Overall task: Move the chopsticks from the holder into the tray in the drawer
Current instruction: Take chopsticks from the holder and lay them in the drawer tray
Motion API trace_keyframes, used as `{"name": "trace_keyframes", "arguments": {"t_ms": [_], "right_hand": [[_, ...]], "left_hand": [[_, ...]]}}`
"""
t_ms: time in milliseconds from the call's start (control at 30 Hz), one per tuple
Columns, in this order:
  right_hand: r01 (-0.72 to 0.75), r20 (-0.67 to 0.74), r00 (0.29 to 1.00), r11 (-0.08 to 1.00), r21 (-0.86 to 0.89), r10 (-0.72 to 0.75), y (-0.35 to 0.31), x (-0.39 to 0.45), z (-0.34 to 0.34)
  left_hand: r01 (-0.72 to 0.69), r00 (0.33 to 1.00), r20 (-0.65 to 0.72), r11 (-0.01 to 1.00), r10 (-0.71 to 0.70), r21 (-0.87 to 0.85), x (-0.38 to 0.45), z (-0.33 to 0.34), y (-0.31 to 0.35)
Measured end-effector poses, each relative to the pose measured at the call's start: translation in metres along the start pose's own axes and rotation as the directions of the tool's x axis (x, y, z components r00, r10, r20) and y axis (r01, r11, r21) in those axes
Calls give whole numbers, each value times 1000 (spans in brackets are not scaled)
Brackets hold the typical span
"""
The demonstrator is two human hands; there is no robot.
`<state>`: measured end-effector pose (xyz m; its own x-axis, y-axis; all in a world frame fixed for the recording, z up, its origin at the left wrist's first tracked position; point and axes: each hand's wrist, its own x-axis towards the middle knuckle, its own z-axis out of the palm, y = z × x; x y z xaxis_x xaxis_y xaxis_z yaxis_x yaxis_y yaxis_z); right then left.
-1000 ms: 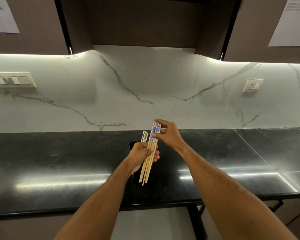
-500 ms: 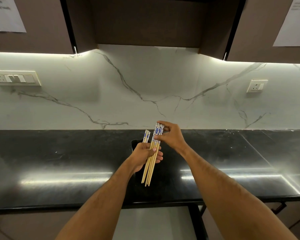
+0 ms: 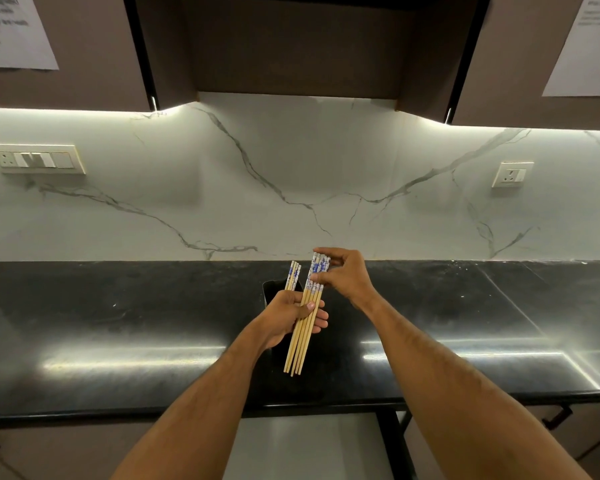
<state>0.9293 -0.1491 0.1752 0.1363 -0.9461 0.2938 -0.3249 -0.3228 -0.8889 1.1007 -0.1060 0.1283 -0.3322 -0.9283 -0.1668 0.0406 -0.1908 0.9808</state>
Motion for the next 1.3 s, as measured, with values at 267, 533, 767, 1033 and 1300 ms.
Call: {"name": "trace_keyframes", "arguments": {"t_ms": [267,533,767,1033,1300], "right_hand": [[-34,-8,999,999,27,34,-1,-3,0],[-51,23,999,998,48,49,-3,-10,5],[-41,9,999,998,51,41,-8,-15,9],[-12,0,1000,998,55,12,-11,-21,12],[-74,-58,995,989,131,83,-12,-30,12]], "left_hand": [[-2,1000,8,999,2,53,-5,-1,-2],[-13,1000,-2,992,13,125,-11,-4,1],[-17,1000,-1,992,17,124,-14,-3,2],[12,999,28,991,-16,131,-17,-8,-1],[13,1000,27,995,-15,94,-27,-15,-8]]}}
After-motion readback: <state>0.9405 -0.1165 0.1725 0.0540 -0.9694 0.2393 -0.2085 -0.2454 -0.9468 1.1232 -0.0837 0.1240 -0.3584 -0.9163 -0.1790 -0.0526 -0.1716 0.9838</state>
